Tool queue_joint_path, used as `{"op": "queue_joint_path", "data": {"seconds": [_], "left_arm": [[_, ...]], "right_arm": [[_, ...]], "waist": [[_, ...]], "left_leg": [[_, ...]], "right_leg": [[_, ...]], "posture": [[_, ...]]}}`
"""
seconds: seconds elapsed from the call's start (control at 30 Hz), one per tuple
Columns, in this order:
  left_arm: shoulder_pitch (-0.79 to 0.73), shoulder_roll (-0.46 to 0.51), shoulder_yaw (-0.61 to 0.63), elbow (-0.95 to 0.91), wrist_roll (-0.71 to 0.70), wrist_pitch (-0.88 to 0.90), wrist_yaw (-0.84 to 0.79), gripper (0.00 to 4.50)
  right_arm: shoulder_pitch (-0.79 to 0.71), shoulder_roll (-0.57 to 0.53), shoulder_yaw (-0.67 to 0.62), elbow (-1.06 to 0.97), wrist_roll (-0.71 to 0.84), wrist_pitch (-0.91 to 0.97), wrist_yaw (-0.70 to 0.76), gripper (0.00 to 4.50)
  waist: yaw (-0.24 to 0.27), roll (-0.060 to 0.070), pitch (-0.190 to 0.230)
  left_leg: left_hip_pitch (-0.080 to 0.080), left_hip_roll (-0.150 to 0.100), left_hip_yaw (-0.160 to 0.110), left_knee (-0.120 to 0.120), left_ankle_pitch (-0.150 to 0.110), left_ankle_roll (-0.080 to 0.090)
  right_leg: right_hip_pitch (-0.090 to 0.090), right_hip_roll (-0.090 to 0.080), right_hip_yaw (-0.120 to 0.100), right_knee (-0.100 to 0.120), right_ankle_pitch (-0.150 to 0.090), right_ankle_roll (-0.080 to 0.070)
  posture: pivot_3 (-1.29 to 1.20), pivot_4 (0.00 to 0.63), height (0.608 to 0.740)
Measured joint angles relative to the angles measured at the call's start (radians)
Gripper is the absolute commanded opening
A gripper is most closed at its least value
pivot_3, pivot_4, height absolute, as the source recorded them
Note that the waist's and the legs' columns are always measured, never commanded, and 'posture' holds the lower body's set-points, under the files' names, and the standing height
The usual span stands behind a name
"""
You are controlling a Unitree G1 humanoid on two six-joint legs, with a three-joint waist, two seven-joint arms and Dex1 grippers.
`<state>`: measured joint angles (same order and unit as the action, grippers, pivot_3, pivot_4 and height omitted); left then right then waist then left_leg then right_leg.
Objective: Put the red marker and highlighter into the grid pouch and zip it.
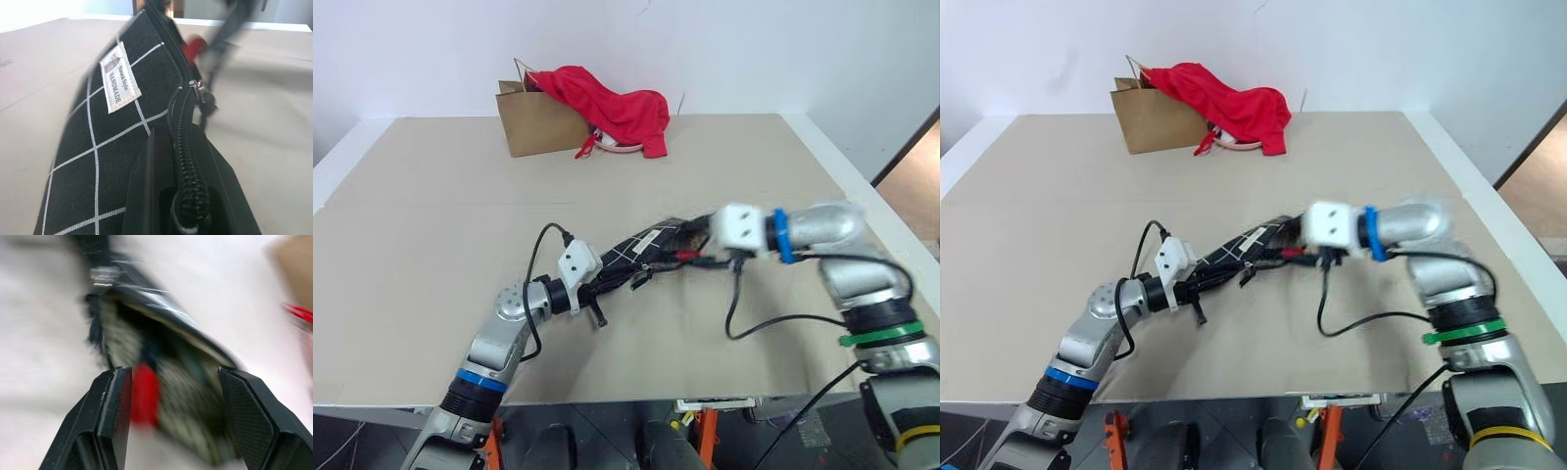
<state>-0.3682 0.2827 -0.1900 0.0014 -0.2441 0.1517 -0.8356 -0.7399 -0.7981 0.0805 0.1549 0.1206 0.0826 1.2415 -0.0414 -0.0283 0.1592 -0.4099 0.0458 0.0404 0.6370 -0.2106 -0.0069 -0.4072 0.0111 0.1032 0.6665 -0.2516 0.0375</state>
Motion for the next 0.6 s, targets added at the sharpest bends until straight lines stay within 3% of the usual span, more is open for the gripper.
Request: {"op": "queue_joint_path", "data": {"seconds": [0.2, 0.37, 0.47, 0.6], "left_arm": [[0.0, -0.001, -0.001, -0.001, -0.001, 0.001, -0.001, 0.0], [-0.001, -0.012, 0.004, -0.001, -0.009, 0.01, 0.005, 0.0], [-0.014, -0.035, 0.019, -0.002, -0.043, 0.055, 0.036, 0.0], [-0.03, -0.028, 0.043, -0.002, -0.05, 0.082, 0.05, 0.0]], "right_arm": [[0.013, -0.107, -0.143, 0.001, 0.082, 0.12, -0.028, 3.15], [0.144, -0.122, -0.185, -0.105, 0.171, 0.277, -0.025, 3.15], [0.28, -0.16, -0.227, -0.294, 0.346, 0.5, 0.013, 3.15], [0.319, -0.139, -0.285, -0.452, 0.552, 0.715, -0.032, 3.15]], "waist": [[-0.001, 0.0, 0.0], [-0.002, 0.0, 0.0], [-0.001, 0.0, 0.0], [-0.006, 0.0, 0.0]], "left_leg": [[0.001, 0.0, 0.0, -0.001, 0.0, 0.0], [0.0, 0.0, -0.001, -0.001, 0.0, 0.0], [-0.002, 0.0, -0.002, 0.0, 0.0, 0.0], [0.001, 0.0, -0.003, 0.0, 0.0, 0.0]], "right_leg": [[0.0, 0.001, 0.0, 0.0, 0.0, 0.0], [0.0, 0.001, 0.0, 0.001, 0.0, 0.0], [0.0, 0.0, -0.001, 0.0, -0.001, 0.001], [0.001, 0.001, 0.0, 0.0, -0.002, 0.006]], "posture": [[0.0, 0.15, 0.74], [0.0, 0.15, 0.74], [0.0, 0.15, 0.74], [0.0, 0.15, 0.74]]}}
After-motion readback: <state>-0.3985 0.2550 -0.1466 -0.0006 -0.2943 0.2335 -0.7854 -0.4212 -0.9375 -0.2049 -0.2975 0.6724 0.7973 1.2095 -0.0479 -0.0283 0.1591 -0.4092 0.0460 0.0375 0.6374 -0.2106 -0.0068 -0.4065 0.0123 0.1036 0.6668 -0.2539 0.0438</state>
